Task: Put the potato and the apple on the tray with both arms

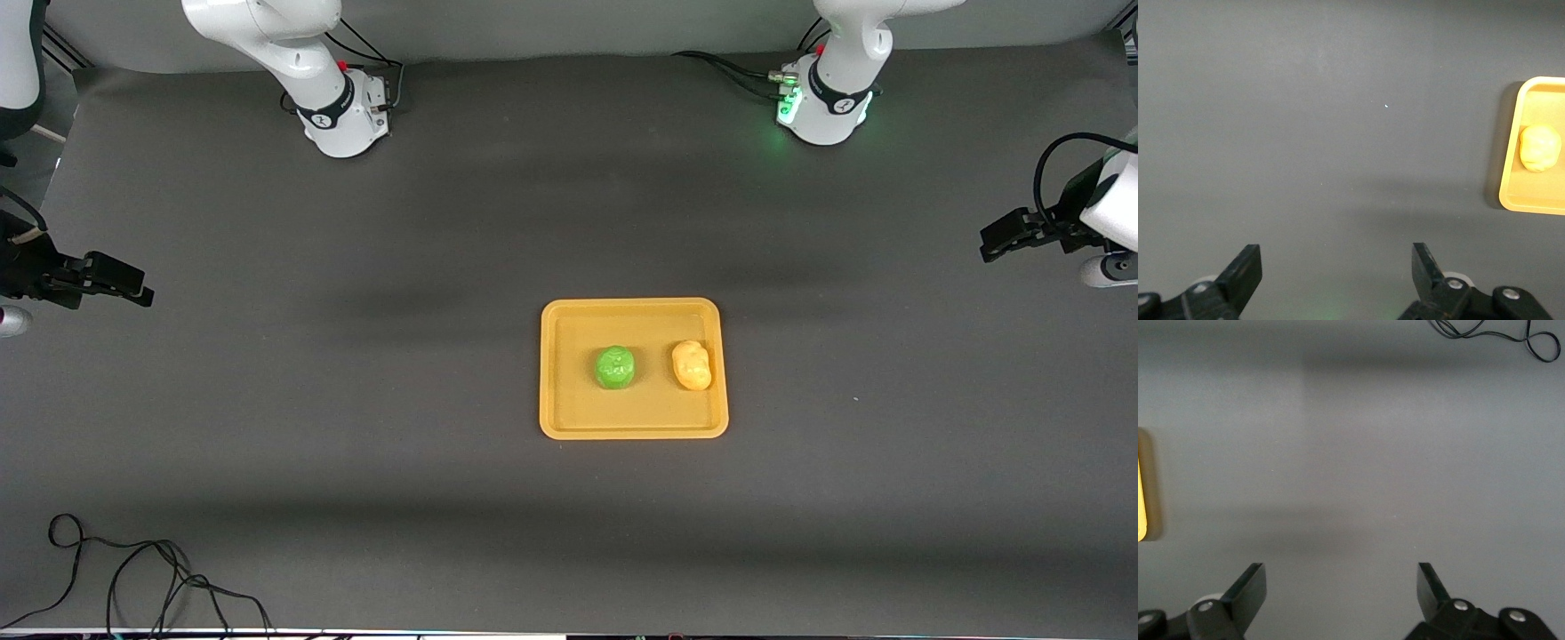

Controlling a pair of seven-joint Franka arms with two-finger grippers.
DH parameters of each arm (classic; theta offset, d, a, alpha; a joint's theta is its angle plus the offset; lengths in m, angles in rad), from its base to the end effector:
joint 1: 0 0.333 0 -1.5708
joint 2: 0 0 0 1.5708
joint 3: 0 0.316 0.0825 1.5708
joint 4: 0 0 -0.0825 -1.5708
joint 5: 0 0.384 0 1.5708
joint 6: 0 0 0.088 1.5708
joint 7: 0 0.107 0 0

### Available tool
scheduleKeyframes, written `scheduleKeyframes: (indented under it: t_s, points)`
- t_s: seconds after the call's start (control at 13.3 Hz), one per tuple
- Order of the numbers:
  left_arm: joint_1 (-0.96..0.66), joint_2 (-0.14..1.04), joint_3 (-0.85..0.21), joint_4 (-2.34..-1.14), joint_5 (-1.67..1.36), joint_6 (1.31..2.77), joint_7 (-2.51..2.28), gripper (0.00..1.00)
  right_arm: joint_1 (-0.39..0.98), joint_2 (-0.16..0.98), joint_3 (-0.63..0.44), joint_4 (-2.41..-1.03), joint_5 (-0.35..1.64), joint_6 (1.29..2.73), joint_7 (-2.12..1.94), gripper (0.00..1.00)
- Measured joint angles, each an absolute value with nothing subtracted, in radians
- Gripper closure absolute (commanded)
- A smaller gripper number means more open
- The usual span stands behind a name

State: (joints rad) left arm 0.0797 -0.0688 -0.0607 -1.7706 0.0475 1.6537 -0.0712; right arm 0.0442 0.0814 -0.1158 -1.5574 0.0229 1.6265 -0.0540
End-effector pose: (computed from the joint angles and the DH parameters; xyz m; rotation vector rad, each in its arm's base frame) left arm 0.5347 0.0140 0.5745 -3.0853 -0.1318 0.0724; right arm 0.5820 -0.0368 0.5897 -3.1272 0.0292 0.0170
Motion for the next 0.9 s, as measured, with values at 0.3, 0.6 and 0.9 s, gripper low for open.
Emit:
scheduleKeyframes:
  t_s: [0.3,0.6,0.9]
  points:
    - [0.08,-0.069,-0.061,-1.771,0.047,1.656,-0.068,0.0,0.025,0.081,-0.115,-1.558,0.023,1.626,-0.054,0.0]
    - [0.08,-0.069,-0.061,-1.771,0.047,1.657,-0.068,0.0,0.008,0.081,-0.111,-1.558,0.023,1.626,-0.054,0.0]
    - [0.08,-0.069,-0.061,-1.771,0.047,1.657,-0.067,0.0,0.008,0.081,-0.106,-1.558,0.023,1.621,-0.054,0.0]
